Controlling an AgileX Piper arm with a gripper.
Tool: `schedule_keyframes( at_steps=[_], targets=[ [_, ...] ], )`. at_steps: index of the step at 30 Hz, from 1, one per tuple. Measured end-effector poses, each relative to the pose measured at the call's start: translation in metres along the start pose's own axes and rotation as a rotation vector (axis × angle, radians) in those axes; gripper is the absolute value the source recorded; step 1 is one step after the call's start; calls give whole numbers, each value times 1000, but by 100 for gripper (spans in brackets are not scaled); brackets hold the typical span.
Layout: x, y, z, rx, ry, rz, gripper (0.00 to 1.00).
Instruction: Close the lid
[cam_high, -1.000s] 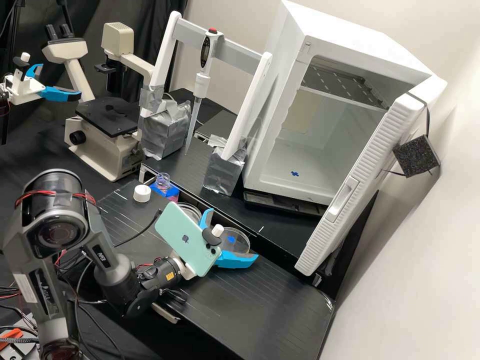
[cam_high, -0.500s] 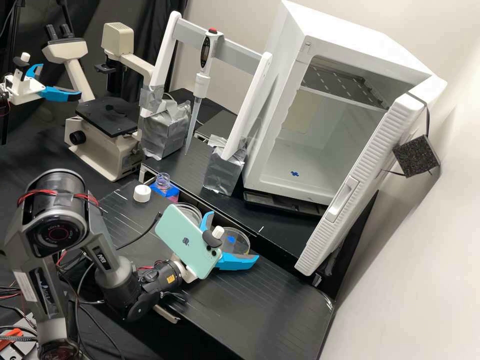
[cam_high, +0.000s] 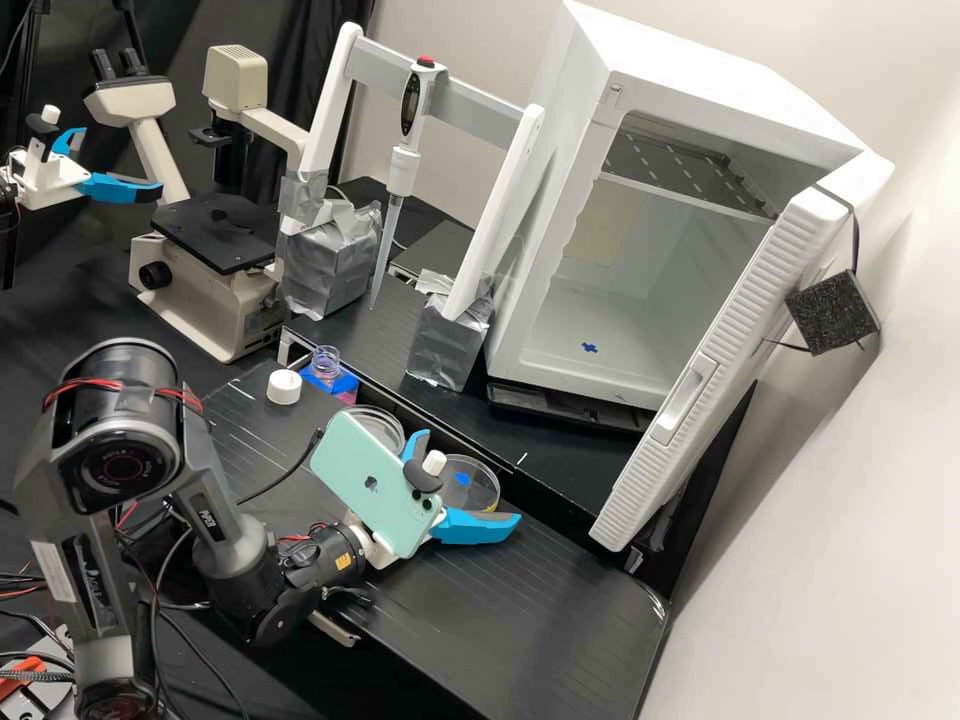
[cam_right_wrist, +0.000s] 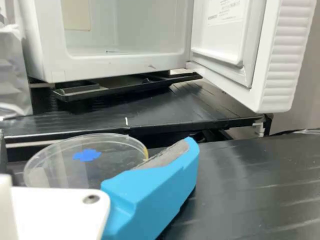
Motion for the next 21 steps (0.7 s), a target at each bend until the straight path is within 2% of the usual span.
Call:
schedule_keyframes(
  at_steps=[3,10,17,21],
  targets=[
    [2,0,1,0,-1,0,100],
    [5,1,5,-31,-12,13,100],
    [8,2,5,-30,-2,28,100],
    [10,2,5,-40,-8,37,100]
  ],
)
